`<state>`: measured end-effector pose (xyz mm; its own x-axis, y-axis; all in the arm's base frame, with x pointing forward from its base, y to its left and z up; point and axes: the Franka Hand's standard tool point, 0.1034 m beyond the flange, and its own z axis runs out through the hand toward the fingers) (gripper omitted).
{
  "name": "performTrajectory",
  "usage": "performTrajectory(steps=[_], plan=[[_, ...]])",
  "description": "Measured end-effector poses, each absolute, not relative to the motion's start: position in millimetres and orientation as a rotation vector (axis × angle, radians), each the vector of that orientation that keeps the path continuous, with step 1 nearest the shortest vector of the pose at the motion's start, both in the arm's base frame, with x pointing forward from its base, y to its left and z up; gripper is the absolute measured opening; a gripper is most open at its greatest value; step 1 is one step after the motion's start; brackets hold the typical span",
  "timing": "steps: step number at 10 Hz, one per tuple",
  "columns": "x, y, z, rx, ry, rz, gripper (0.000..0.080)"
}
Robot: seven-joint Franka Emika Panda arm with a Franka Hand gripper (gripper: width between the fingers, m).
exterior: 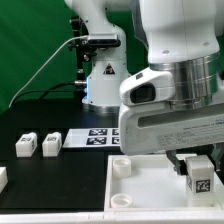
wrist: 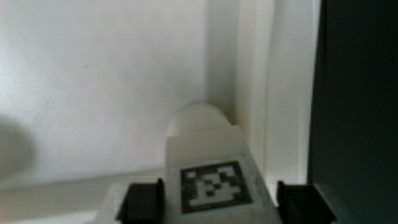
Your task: Assemble one leg
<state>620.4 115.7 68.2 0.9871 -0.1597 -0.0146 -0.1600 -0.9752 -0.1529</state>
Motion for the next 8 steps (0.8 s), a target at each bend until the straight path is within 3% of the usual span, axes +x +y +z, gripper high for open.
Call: performTrajectory(steps=[2, 6, 7, 8], plan=[[617.2, 119.1, 63.5, -2.91, 0.554, 0.031, 0.0303], [618.1, 116.3, 63.5, -2.875, 0.623, 0.039, 0.0303], [618.2, 115.7, 63.3, -2.875, 0.624, 0.039, 0.0482], [618.2, 115.5, 63.3, -2.881, 0.6, 0.036, 0.0592]])
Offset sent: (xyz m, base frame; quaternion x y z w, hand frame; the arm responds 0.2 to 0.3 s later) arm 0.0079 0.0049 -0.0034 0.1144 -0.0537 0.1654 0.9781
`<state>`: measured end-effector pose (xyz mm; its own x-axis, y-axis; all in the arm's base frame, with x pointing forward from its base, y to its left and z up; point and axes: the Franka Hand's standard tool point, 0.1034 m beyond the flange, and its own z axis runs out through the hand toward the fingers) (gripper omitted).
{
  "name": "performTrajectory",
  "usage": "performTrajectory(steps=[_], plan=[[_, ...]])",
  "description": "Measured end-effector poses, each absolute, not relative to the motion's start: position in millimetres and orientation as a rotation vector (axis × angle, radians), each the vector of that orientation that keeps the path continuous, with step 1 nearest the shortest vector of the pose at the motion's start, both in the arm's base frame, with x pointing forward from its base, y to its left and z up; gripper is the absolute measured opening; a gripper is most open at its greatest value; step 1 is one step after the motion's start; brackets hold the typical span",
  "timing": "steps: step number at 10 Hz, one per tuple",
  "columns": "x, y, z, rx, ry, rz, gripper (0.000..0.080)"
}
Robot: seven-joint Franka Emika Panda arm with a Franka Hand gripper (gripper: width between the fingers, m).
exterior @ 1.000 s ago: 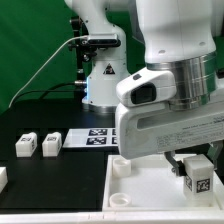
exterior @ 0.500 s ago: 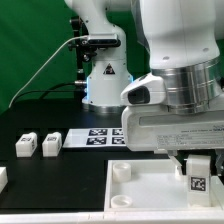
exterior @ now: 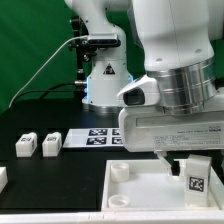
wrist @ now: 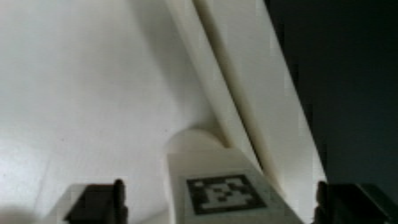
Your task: Assemble one leg
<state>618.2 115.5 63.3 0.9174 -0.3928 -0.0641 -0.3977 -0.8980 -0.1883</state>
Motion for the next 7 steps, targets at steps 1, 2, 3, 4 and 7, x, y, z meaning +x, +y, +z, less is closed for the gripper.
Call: performTrajectory(steps=[1, 2, 3, 4, 7], plan=[[618, 115, 63.6, -2.889, 0.568, 0.032, 0.0592], [617, 113, 65.8, -2.923, 0.412, 0.015, 0.0638], [617, 108, 69.7, -2.955, 0.163, -0.003, 0.0646], [619, 104, 74.2, -2.967, -0.02, -0.017, 0.0646], [620, 108, 73.3, -2.948, -0.633, -0.077, 0.0649]])
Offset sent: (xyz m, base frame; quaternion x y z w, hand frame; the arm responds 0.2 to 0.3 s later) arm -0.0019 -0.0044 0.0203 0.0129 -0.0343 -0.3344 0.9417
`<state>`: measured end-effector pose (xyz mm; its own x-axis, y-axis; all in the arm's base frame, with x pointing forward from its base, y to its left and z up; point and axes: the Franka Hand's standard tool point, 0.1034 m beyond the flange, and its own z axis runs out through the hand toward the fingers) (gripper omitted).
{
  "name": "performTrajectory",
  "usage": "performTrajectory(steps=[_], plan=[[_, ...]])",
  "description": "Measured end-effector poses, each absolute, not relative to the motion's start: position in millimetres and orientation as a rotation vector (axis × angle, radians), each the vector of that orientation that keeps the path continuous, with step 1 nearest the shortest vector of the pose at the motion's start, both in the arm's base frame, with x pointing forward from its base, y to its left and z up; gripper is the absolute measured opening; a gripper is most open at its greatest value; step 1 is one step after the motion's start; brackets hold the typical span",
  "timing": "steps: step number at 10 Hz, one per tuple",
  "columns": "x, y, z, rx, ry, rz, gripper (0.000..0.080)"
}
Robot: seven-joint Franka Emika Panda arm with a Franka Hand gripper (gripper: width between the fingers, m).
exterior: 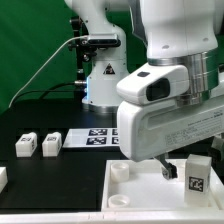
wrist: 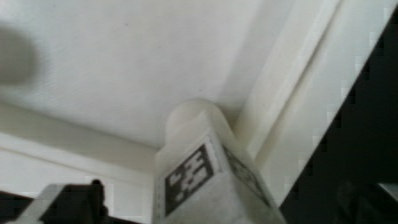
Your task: Assemble one leg
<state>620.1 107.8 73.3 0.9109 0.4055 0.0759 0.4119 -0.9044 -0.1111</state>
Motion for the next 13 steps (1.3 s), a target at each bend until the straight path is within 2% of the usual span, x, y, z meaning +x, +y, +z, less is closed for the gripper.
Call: performTrajectory(steps=[3, 4, 5, 7, 8, 9, 13], plan=[[621.2, 99.8, 73.1, -2.886, -0.95, -0.09, 0.0649], [621.2, 99.9, 73.0, -2.917, -0.842, -0.084, 0.0552], [621.2, 99.8, 73.0, -2.936, -0.761, -0.08, 0.0552], [618.9, 101.3, 72.0, -2.993, -0.455, -0.051, 0.0211], [617.5, 101.7, 71.1, -3.012, -0.28, -0.034, 0.0211], [616.7, 101.8, 70.6, -3.022, -0.124, -0.022, 0.0057], [613.2, 104.9, 69.5, -2.936, 0.628, 0.041, 0.0002]])
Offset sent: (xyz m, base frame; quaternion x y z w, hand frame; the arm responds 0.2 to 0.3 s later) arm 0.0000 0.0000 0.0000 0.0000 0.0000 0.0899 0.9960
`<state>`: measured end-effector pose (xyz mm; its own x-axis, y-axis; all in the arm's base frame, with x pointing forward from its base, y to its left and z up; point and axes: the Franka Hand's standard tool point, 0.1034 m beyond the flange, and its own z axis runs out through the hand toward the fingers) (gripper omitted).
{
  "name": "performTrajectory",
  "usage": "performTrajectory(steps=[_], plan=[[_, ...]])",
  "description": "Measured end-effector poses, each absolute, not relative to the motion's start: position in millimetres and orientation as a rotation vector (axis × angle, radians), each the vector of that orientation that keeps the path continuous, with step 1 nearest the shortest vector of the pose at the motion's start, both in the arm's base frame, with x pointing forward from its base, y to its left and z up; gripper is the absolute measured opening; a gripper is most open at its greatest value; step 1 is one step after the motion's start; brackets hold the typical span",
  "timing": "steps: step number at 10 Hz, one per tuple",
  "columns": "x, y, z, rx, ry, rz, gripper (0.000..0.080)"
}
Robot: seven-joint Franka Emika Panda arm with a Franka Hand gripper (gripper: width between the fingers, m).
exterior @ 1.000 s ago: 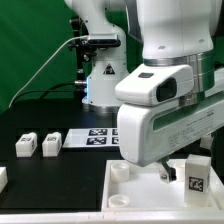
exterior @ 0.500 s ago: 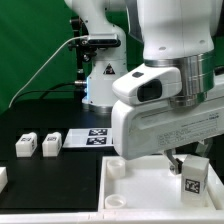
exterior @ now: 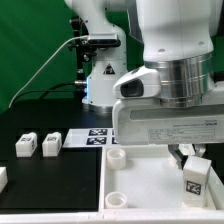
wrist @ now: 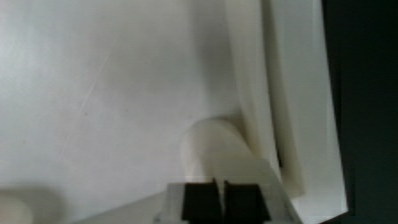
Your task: Assemble one leg
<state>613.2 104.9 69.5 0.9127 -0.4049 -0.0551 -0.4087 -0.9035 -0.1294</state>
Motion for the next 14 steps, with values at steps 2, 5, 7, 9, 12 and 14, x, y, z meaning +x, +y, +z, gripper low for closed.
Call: performTrajectory(steps=[2, 5, 7, 9, 12, 14], plan=[[611.3, 104.9, 67.8, -2.943, 0.607, 0.049, 0.0], [606.2, 110.6, 65.4, -2.988, 0.369, 0.048, 0.0003], [602.5, 112.6, 68.6, -3.019, -0.121, 0.017, 0.0098], [602.2, 113.8, 69.3, -2.996, -0.468, -0.002, 0.0276], [605.9, 107.7, 69.4, -2.938, -0.835, -0.038, 0.0596], [606.4, 104.9, 69.0, -2.868, -1.075, -0.045, 0.0645]])
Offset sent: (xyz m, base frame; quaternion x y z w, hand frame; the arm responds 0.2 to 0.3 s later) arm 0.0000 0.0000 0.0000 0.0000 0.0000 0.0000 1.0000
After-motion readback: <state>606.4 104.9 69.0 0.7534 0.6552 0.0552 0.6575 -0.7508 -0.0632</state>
